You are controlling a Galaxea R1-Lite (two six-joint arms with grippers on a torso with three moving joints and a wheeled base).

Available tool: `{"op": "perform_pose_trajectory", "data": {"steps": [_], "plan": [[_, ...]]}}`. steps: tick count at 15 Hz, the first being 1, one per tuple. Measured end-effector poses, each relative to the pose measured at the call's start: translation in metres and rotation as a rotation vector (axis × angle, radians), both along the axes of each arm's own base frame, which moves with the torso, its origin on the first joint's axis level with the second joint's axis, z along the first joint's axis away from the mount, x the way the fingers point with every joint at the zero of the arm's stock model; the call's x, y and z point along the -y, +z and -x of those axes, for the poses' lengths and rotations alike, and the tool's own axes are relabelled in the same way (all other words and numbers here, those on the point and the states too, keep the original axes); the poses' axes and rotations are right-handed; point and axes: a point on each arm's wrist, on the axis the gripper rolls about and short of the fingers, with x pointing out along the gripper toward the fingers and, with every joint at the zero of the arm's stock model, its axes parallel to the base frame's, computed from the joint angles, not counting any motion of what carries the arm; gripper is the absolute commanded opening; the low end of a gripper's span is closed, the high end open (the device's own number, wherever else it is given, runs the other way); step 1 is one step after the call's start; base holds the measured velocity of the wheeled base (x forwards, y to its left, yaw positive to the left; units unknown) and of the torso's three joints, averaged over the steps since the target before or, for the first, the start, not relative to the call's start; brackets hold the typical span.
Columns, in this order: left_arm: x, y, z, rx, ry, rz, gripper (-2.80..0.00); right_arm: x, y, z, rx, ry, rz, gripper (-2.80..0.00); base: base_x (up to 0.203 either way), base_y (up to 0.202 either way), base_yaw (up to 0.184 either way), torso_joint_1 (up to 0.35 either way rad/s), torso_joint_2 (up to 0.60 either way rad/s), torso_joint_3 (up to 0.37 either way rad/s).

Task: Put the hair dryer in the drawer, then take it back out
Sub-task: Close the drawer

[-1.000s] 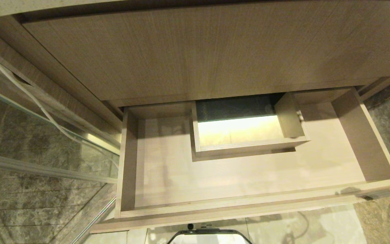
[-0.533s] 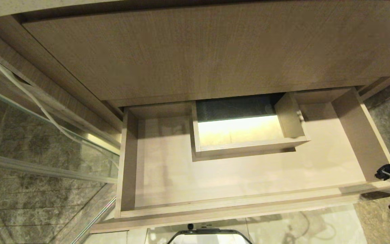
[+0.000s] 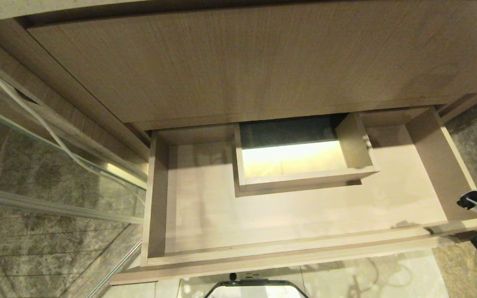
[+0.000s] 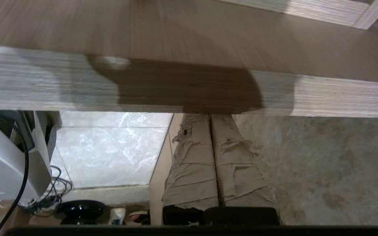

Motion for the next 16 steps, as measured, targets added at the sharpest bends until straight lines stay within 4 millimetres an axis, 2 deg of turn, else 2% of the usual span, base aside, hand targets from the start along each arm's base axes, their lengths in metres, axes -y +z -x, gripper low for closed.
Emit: {"op": "perform_pose_trajectory", "data": {"steps": [5,8,10,14,16], "plan": [[0.0,0.0,0.0,0.0,0.0,0.0,-2.8,0.003,0.015,-0.009,0.12,0.039,0.003,-2.8,0.0,0.0,0.0,0.0,0.0,0.0],[0.0,0.0,0.0,0.0,0.0,0.0,-2.8,0.005,0.038,-0.018,0.333,0.093,0.019,-2.8,0.0,0.0,0.0,0.0,0.0,0.0],[0.0,0.0,0.0,0.0,0.001,0.0,-2.8,0.003,0.063,-0.027,0.539,0.171,0.025,-2.8,0.0,0.0,0.0,0.0,0.0,0.0],[0.0,0.0,0.0,0.0,-0.001,0.0,-2.8,0.001,0.091,-0.044,0.767,0.221,0.073,-2.8,0.0,0.0,0.0,0.0,0.0,0.0],[0.0,0.0,0.0,0.0,0.0,0.0,-2.8,0.001,0.096,-0.047,0.787,0.225,0.085,-2.8,0.0,0.0,0.0,0.0,0.0,0.0]]}}
